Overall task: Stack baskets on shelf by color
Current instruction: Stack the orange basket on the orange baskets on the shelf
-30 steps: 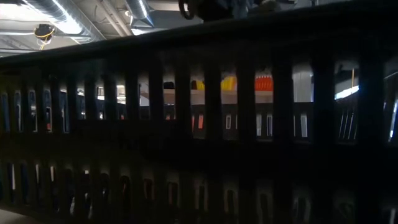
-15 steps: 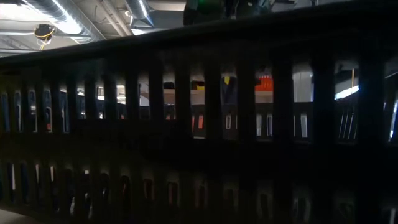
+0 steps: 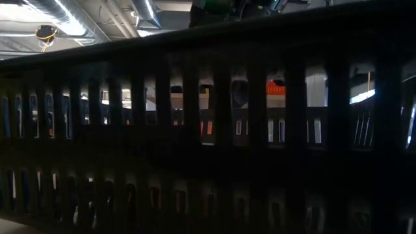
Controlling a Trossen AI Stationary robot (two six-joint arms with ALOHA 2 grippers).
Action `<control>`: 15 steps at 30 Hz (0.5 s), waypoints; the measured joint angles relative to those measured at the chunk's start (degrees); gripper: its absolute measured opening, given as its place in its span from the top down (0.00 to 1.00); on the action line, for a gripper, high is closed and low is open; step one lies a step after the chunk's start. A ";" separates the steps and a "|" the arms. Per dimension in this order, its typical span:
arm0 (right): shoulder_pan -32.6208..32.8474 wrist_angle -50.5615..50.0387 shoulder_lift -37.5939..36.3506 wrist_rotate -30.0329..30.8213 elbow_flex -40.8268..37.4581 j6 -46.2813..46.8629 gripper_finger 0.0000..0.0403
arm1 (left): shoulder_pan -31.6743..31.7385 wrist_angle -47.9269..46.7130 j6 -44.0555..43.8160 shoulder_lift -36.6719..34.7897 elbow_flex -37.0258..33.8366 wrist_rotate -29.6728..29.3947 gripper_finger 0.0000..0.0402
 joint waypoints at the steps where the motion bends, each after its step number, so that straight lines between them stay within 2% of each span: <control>1: 0.00 0.07 -0.01 0.00 0.19 -0.03 0.75 | 0.00 0.00 0.01 0.00 0.00 0.00 0.81; 15: -0.67 2.51 0.01 -0.15 0.29 -0.12 0.75 | 0.00 0.00 0.04 0.00 0.02 -0.06 0.81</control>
